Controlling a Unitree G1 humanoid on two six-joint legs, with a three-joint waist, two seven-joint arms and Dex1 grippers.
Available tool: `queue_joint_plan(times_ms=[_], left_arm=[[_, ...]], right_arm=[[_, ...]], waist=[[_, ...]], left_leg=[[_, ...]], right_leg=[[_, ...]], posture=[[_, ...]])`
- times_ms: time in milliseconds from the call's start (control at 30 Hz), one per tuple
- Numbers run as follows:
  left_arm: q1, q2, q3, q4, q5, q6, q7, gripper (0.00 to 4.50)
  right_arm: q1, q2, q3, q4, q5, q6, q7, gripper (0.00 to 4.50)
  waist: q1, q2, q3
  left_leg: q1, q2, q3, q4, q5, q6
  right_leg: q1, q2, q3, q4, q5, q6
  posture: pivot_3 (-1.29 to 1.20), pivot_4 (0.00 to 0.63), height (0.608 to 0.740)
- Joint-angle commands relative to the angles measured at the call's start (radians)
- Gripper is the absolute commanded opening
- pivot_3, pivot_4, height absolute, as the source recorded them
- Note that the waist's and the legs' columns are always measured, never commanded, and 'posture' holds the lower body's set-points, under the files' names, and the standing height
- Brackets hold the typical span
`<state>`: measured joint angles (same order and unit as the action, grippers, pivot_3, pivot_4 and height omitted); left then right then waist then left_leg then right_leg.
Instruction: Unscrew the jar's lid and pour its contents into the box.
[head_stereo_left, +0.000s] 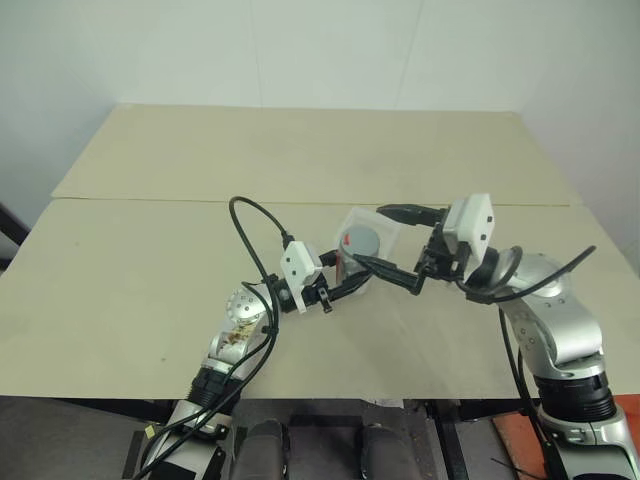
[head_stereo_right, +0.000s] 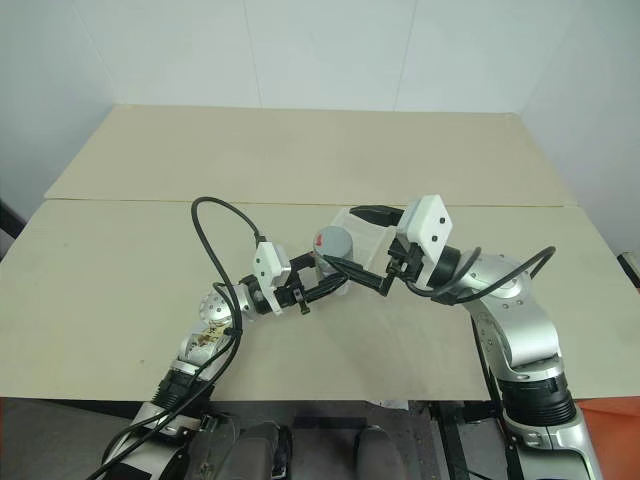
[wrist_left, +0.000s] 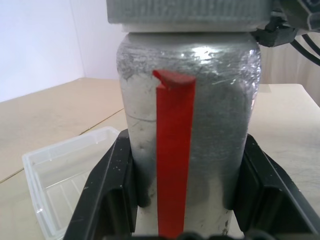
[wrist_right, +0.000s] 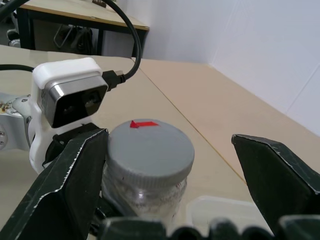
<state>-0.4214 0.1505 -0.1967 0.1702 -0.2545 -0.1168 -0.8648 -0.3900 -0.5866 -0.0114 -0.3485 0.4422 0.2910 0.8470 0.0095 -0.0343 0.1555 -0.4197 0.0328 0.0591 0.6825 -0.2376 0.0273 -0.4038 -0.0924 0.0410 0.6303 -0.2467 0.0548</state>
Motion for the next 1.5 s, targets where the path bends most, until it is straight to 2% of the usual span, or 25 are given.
queue_joint_plan(times_ms=[33, 533, 800, 1100, 1500], left_arm=[[-0.015, -0.003, -0.001, -0.031, -0.009, -0.046, -0.022, 2.02], [-0.010, -0.001, 0.003, -0.030, -0.008, -0.050, -0.028, 2.02], [0.004, 0.003, 0.000, -0.041, -0.005, -0.049, -0.026, 2.02], [0.014, 0.007, -0.013, -0.051, 0.006, -0.064, -0.024, 2.02], [0.004, 0.002, -0.020, -0.052, 0.015, -0.072, -0.012, 2.02]], right_arm=[[0.008, -0.026, -0.065, -0.007, -0.001, -0.013, -0.017, 4.48], [0.048, -0.057, -0.112, -0.036, 0.042, -0.012, 0.013, 4.48], [0.070, -0.103, -0.153, -0.123, 0.220, 0.106, 0.058, 4.48], [-0.007, -0.026, -0.001, -0.101, 0.106, 0.103, -0.024, 4.48], [-0.035, -0.011, 0.044, -0.059, 0.072, 0.107, -0.001, 4.48]], waist=[[0.000, 0.000, 0.000], [0.001, 0.000, 0.000], [0.000, 0.000, 0.000], [-0.002, 0.000, 0.000], [0.001, 0.000, 0.000]], left_leg=[[0.000, 0.000, 0.000, 0.000, 0.000, 0.000], [0.000, 0.000, 0.000, 0.000, 0.000, 0.000], [0.000, 0.000, 0.000, 0.000, 0.000, 0.000], [0.000, 0.000, 0.000, 0.000, 0.000, 0.000], [0.000, 0.000, 0.000, 0.000, 0.000, 0.000]], right_leg=[[0.000, 0.000, 0.000, 0.000, 0.000, 0.000], [0.000, 0.000, 0.000, 0.000, 0.000, 0.000], [0.000, 0.000, 0.000, 0.000, 0.000, 0.000], [0.000, 0.000, 0.000, 0.000, 0.000, 0.000], [0.000, 0.000, 0.000, 0.000, 0.000, 0.000]], posture=[[0.00, 0.150, 0.740], [0.00, 0.150, 0.740], [0.00, 0.150, 0.740], [0.00, 0.150, 0.740], [0.00, 0.150, 0.740]])
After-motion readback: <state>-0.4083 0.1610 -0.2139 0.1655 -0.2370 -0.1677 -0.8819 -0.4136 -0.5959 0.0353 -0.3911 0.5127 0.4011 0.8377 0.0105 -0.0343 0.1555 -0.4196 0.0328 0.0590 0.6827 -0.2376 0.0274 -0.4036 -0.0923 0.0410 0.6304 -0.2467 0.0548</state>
